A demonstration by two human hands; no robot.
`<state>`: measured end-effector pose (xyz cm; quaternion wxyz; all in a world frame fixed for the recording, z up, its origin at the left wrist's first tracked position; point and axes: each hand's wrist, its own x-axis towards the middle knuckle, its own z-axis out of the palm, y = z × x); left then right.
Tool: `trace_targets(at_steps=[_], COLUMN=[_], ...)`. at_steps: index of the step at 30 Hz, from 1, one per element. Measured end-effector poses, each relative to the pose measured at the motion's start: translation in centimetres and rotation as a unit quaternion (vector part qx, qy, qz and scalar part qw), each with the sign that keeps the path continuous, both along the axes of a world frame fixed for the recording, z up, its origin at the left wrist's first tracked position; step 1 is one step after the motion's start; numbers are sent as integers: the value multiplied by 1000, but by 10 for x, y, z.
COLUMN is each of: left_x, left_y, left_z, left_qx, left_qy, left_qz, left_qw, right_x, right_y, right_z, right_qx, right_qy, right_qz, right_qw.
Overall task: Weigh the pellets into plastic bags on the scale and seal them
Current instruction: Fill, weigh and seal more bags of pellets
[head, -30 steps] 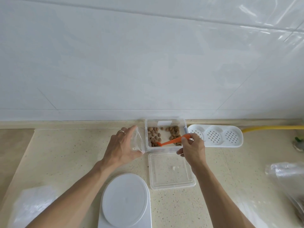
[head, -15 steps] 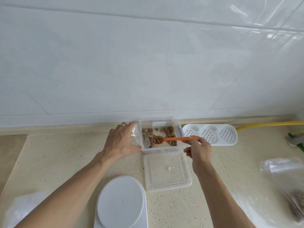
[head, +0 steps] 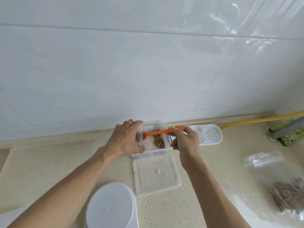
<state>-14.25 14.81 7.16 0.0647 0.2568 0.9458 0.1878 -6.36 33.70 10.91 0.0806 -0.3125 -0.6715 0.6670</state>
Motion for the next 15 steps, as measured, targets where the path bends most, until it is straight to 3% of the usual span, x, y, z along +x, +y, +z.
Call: trace_targets(at_steps=[4,7,15], left_x=[5,7,5], left_y=[2,0,-4], left_z=[6,0,-5], left_qx=[122,187,184], left_qy=[-70,-110,-78], left_qz=[4,24,91], left_qw=[990,976,976], right_x=[1,4,3], right_y=[-5,-6,-12], right_z=[8,16,36], right_qx=[-55,-40,118], right_qy=[14,50,111], right_qz=[18,60,132], right_qw=[998,996,978])
